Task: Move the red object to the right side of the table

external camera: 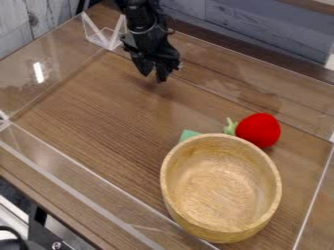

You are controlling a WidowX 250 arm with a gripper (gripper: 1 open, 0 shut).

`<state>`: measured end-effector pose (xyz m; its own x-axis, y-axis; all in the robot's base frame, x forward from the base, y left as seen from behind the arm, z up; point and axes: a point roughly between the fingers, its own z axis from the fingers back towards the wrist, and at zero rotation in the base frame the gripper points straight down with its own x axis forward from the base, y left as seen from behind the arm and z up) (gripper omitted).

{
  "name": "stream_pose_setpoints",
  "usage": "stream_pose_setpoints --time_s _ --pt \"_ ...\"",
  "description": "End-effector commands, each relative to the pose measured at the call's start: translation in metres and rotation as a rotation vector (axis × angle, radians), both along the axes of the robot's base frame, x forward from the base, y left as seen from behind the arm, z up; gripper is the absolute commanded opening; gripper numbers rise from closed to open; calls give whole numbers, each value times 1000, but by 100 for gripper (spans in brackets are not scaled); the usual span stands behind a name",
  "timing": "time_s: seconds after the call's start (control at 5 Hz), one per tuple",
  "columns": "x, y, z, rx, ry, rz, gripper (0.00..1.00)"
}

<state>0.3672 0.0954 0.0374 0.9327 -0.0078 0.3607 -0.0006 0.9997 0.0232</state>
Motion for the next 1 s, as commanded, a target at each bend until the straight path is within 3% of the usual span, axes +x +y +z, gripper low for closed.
stream_pose_setpoints --time_s 0.0,0.8 --pt "6 -5 21 16 -72 -27 100" --pt "7 19 27 54 -91 -191 100"
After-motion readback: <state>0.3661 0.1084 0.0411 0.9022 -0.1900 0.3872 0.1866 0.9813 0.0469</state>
